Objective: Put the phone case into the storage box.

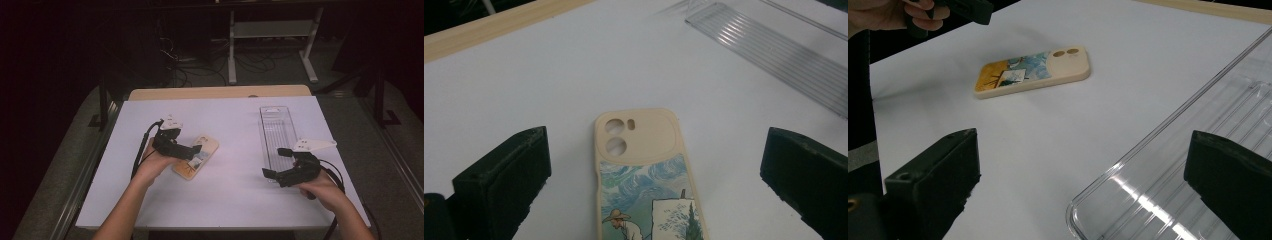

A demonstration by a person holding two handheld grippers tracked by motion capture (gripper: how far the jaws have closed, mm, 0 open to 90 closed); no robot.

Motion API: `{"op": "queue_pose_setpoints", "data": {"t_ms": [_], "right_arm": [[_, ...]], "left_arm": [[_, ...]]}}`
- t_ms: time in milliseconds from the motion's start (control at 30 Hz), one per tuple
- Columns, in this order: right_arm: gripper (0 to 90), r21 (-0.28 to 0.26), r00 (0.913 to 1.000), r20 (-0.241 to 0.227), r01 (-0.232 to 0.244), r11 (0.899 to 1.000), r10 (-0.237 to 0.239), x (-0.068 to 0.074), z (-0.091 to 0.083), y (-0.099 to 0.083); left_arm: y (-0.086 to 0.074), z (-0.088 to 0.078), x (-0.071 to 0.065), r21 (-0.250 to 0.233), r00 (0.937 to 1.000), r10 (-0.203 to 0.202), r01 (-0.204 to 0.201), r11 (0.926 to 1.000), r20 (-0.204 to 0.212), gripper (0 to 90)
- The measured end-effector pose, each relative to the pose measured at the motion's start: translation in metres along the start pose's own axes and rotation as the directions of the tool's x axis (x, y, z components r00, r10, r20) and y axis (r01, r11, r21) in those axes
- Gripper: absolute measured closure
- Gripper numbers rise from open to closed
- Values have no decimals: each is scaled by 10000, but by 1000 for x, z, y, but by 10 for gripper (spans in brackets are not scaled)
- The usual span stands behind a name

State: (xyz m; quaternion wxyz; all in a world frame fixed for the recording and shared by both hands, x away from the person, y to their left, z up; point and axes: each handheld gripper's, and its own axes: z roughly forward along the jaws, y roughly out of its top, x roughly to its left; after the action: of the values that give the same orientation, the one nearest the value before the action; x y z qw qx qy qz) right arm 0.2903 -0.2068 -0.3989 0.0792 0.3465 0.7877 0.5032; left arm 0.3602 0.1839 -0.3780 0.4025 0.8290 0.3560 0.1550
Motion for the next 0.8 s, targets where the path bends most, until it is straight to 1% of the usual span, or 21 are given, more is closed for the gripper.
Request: {"op": "queue_pose_setpoints", "data": {"t_ms": [100, 133, 167, 233, 267, 367, 433, 500, 667, 800], "right_arm": [[10, -5, 10000, 8, -21, 10000, 21, 0, 0, 0], [10, -3, 10000, 11, -12, 10000, 12, 0, 0, 0], [10, 2, 10000, 11, 0, 10000, 0, 0, 0, 0], [10, 3, 10000, 14, -28, 10000, 28, 0, 0, 0], [10, 3, 10000, 14, -28, 10000, 28, 0, 0, 0], [10, 8, 10000, 33, -18, 10000, 18, 1, 0, 0], [10, 9, 10000, 35, -22, 10000, 22, 1, 0, 0], [10, -3, 10000, 29, -5, 10000, 5, 0, 0, 0], [10, -6, 10000, 32, -3, 10000, 3, 0, 0, 0], [10, 0, 10000, 17, -16, 10000, 16, 0, 0, 0]], "left_arm": [[-1, 1, -2, 119, 10000, 9, -9, 9999, 26, 0], [-2, 2, -2, 83, 10000, 29, -29, 10000, 24, 0], [-3, 3, -3, 101, 9999, -117, 117, 9999, 33, 0], [-5, 4, -2, 180, 10000, 69, -69, 9998, -10, 0], [-5, 4, -2, 180, 10000, 69, -69, 9998, -10, 0], [-7, 4, -1, 269, 10000, 44, -43, 9996, -50, 0], [-8, 5, -1, 205, 10000, -26, 27, 9998, -28, 0], [-10, 6, -1, 300, 10000, -47, 49, 9995, -86, 0], [-15, 11, -2, 360, 9996, -231, 237, 9991, -172, 0], [-16, 14, -2, 527, 9998, -138, 146, 9985, -158, 0]]}}
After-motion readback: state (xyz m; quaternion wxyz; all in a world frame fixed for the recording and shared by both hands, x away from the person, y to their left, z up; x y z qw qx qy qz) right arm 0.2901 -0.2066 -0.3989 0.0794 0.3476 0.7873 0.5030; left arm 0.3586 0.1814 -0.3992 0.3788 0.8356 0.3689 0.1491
